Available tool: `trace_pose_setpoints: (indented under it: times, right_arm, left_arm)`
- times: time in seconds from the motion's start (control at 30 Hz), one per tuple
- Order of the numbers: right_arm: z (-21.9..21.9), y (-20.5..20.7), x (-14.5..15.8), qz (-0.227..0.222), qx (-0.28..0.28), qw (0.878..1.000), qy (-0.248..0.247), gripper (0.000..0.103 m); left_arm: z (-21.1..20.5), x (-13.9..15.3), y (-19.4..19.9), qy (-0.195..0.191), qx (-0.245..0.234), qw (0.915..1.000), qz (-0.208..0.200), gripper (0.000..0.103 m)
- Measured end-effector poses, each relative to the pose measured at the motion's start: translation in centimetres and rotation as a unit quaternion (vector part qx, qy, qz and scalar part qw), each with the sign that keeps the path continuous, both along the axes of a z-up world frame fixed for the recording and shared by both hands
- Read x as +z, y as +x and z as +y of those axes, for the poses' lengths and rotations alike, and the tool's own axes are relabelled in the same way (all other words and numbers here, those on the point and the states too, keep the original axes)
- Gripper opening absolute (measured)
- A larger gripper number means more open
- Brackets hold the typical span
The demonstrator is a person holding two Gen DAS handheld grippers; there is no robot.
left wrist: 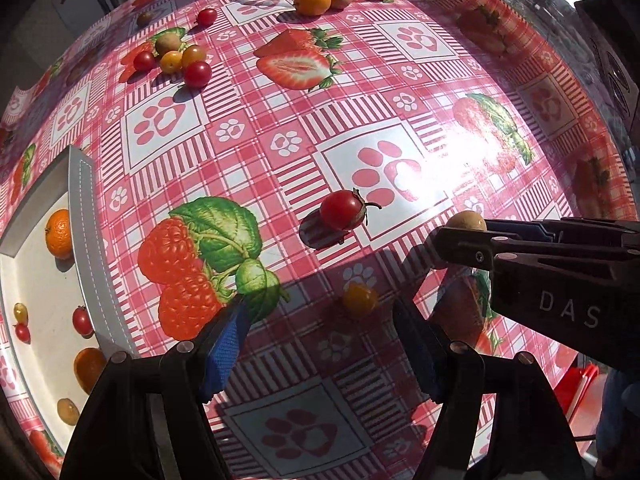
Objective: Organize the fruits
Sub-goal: 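Grasp a brown kiwi with the right tool while the left grasps a yellow cherry tomato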
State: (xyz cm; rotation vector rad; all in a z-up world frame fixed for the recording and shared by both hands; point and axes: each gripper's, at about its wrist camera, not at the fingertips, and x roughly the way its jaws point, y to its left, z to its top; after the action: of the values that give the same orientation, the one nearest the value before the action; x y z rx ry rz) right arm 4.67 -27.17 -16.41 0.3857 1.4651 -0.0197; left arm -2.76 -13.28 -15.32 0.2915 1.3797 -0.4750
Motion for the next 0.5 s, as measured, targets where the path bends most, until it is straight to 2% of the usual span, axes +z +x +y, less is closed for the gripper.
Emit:
trace_pose_setpoints:
  times: [0.13,0.17,0.27,0.33,0.37,0.4,0.5]
  right_arm:
    - [-1.1,-0.7,0.0,0.000,-0.005,1.000,0.003,0.031]
    - [-1.3,-0.9,0.1,0.000,-0.006,1.000,0.005,0.031]
    - [-1.8,-1.3,0.2,-0.001,-0.008,1.000,0.009,0.031]
    - [-1.8,-1.4,0.3,-0.001,-0.009,1.000,0.010,0.031]
    - [-1.8,-1.5,0.3,-0.002,-0.010,1.000,0.011,0.031]
    - [-1.9,-1.6,0.4,-0.002,-0.009,1.000,0.011,0.031]
    - [-2.0,-1.9,0.7,-0.003,-0.009,1.000,0.012,0.031]
  left_arm:
    - [-1.0,-0.6,0.1,0.004,0.000,1.0000,0.004,0.074]
    - [-1.2,-0.7,0.2,0.006,0.001,1.0000,0.004,0.071]
    - [-1.8,-0.9,0.2,0.024,0.000,0.9997,-0.008,0.055]
    - [-1.8,-0.9,0.2,0.022,0.000,0.9997,-0.009,0.039]
    - [-1.6,-0.8,0.2,0.024,-0.001,0.9997,-0.008,0.025]
    - [-1.4,-0.8,0.3,0.020,0.000,0.9998,-0.001,0.021]
    - [0.5,-0.5,1.0,-0.013,0.022,0.9993,0.028,0.021]
